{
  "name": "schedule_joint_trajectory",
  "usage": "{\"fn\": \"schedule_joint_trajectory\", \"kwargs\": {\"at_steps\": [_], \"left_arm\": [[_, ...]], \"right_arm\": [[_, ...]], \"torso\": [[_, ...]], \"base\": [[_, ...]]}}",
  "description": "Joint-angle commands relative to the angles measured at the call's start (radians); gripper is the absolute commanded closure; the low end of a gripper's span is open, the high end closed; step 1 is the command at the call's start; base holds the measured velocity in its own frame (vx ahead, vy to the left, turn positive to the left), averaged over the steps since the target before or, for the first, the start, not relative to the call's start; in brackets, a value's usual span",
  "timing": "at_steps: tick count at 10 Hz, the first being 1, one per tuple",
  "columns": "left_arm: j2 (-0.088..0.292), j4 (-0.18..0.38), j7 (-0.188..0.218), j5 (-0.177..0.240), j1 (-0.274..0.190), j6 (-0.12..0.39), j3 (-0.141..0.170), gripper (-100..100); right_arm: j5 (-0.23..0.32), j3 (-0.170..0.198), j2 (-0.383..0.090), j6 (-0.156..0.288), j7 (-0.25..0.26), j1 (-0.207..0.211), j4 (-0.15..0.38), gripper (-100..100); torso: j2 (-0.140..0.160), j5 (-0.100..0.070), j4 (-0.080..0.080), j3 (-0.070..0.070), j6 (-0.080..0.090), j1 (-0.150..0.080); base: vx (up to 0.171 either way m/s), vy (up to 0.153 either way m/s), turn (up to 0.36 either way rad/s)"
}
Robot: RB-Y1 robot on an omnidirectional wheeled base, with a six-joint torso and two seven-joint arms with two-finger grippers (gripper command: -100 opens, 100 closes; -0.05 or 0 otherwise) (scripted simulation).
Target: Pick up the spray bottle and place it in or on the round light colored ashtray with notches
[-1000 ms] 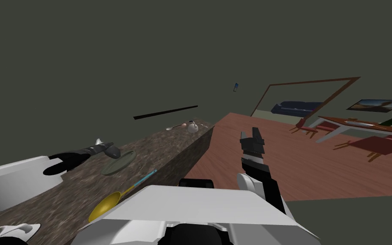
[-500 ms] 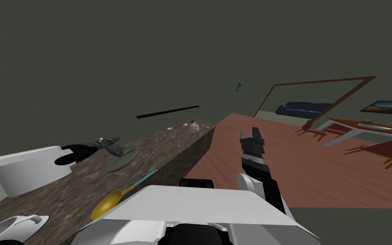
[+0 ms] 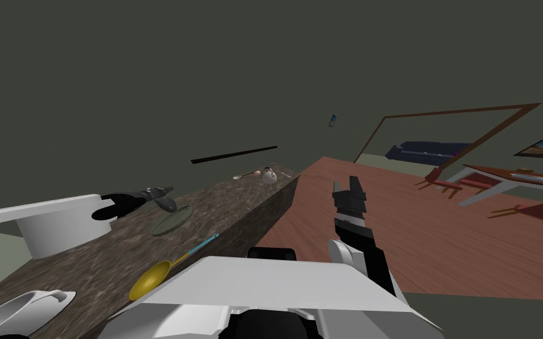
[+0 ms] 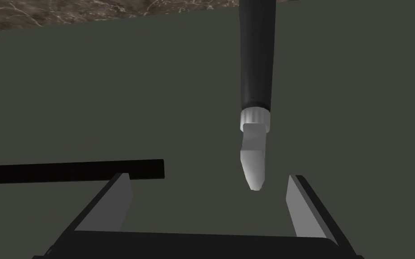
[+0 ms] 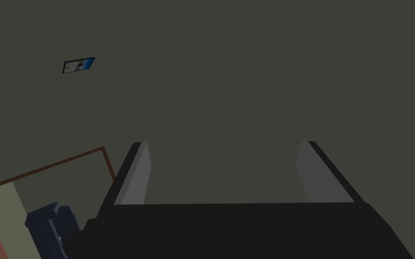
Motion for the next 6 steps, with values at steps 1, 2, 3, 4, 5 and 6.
{"fn": "schedule_joint_trajectory", "kwargs": {"at_steps": [1,2,3,4,5,6], "left_arm": [[0.000,0.000,0.000,0.000,0.000,0.000,0.000,0],[0.000,0.000,0.000,0.000,0.000,0.000,0.000,0],[0.000,0.000,0.000,0.000,0.000,0.000,0.000,0],[0.000,0.000,0.000,0.000,0.000,0.000,0.000,0],[0.000,0.000,0.000,0.000,0.000,0.000,0.000,0],[0.000,0.000,0.000,0.000,0.000,0.000,0.000,0]], "right_arm": [[0.000,0.000,0.000,0.000,0.000,0.000,0.000,0],[0.000,0.000,0.000,0.000,0.000,0.000,0.000,0],[0.000,0.000,0.000,0.000,0.000,0.000,0.000,0],[0.000,0.000,0.000,0.000,0.000,0.000,0.000,0],[0.000,0.000,0.000,0.000,0.000,0.000,0.000,0],[0.000,0.000,0.000,0.000,0.000,0.000,0.000,0]], "torso": [[0.000,0.000,0.000,0.000,0.000,0.000],[0.000,0.000,0.000,0.000,0.000,0.000],[0.000,0.000,0.000,0.000,0.000,0.000],[0.000,0.000,0.000,0.000,0.000,0.000],[0.000,0.000,0.000,0.000,0.000,0.000],[0.000,0.000,0.000,0.000,0.000,0.000]], "base": [[0.000,0.000,0.000],[0.000,0.000,0.000],[0.000,0.000,0.000],[0.000,0.000,0.000],[0.000,0.000,0.000],[0.000,0.000,0.000]]}}
